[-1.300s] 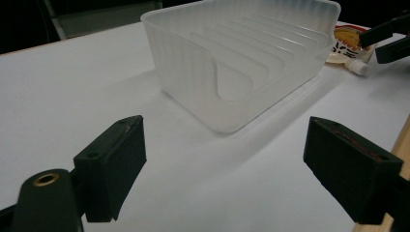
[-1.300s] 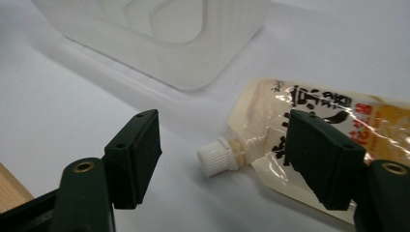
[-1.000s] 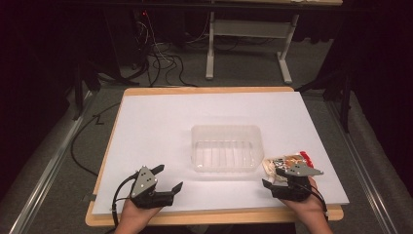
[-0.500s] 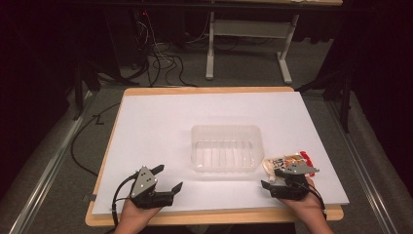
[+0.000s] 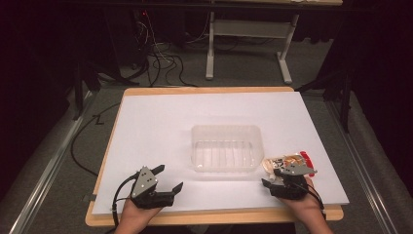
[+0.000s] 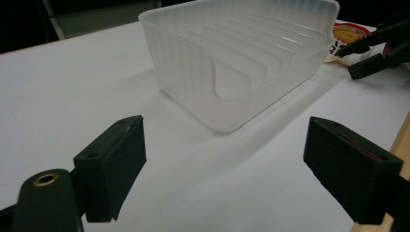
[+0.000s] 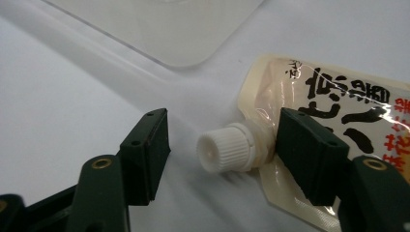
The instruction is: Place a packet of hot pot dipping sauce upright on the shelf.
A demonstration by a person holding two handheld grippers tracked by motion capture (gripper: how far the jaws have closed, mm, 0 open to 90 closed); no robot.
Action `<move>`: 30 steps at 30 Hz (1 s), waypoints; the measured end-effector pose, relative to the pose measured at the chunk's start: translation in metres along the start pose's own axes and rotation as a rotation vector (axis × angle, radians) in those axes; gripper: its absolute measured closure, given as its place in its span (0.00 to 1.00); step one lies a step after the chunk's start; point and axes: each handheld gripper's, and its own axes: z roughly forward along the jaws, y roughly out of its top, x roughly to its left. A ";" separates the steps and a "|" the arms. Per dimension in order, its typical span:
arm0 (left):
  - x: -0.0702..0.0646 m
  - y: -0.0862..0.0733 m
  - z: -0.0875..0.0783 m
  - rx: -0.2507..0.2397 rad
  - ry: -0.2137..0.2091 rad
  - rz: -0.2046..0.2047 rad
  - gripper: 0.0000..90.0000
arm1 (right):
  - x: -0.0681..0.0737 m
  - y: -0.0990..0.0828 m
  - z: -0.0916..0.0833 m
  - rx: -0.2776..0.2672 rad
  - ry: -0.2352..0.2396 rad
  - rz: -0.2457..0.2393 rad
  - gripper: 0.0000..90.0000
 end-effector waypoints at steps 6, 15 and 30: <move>0.000 0.000 0.000 0.000 0.000 0.001 0.17 | 0.000 0.001 0.000 0.001 -0.022 -0.010 0.49; 0.000 0.000 0.000 0.000 0.001 0.000 0.17 | 0.000 0.001 0.001 -0.005 -0.050 -0.011 0.59; 0.002 0.000 -0.001 -0.004 0.002 -0.004 0.17 | -0.010 0.005 -0.013 -0.064 -0.033 0.045 0.76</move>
